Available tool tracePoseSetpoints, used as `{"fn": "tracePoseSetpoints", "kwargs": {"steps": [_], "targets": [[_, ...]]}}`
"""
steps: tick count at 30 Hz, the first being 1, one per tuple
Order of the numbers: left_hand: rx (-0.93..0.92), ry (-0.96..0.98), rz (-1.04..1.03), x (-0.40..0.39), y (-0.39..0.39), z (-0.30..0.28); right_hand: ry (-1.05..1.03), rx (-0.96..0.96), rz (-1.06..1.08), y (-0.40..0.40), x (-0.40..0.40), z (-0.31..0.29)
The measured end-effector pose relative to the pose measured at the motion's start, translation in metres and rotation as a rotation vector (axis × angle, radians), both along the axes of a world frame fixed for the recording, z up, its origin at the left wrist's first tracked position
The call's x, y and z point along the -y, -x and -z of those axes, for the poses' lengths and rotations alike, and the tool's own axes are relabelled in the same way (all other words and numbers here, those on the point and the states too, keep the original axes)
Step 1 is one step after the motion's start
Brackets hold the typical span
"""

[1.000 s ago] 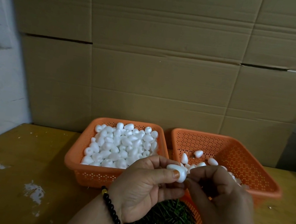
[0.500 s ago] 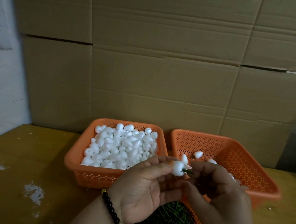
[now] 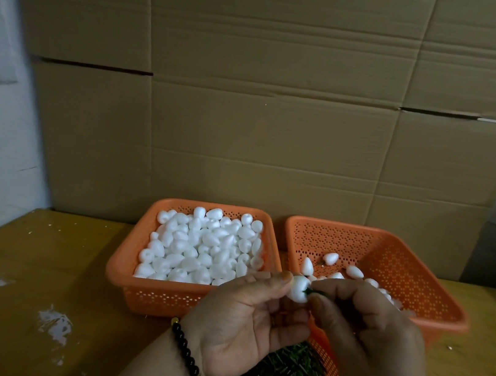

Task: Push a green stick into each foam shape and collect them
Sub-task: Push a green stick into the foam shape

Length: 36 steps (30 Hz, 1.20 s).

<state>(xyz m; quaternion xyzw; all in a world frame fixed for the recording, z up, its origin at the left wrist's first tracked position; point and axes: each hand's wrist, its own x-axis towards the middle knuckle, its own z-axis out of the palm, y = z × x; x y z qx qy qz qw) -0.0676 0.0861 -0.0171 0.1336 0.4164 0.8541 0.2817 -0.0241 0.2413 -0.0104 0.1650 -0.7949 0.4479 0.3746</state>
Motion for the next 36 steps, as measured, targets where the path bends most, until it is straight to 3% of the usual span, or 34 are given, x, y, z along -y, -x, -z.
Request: {"fn": "tracePoseSetpoints", "kwargs": {"steps": [8, 20, 26, 36], "targets": [[0.058, 0.001, -0.028, 0.0005, 0.0025, -0.0003, 0.043, 0.042, -0.025, 0.0018, 0.0001, 0.0033], [0.326, -0.312, -0.001, 0.002, 0.0038, -0.0051, 0.015, 0.059, -0.056, 0.0016, 0.001, 0.0047], [0.279, -0.398, 0.027, 0.0027, 0.0013, -0.0068, -0.006, 0.059, -0.05, 0.0014, 0.0012, 0.0036], [0.102, -0.334, -0.017, 0.0015, 0.0033, -0.0013, 0.003, 0.052, -0.084, -0.0002, 0.0036, 0.0023]]}}
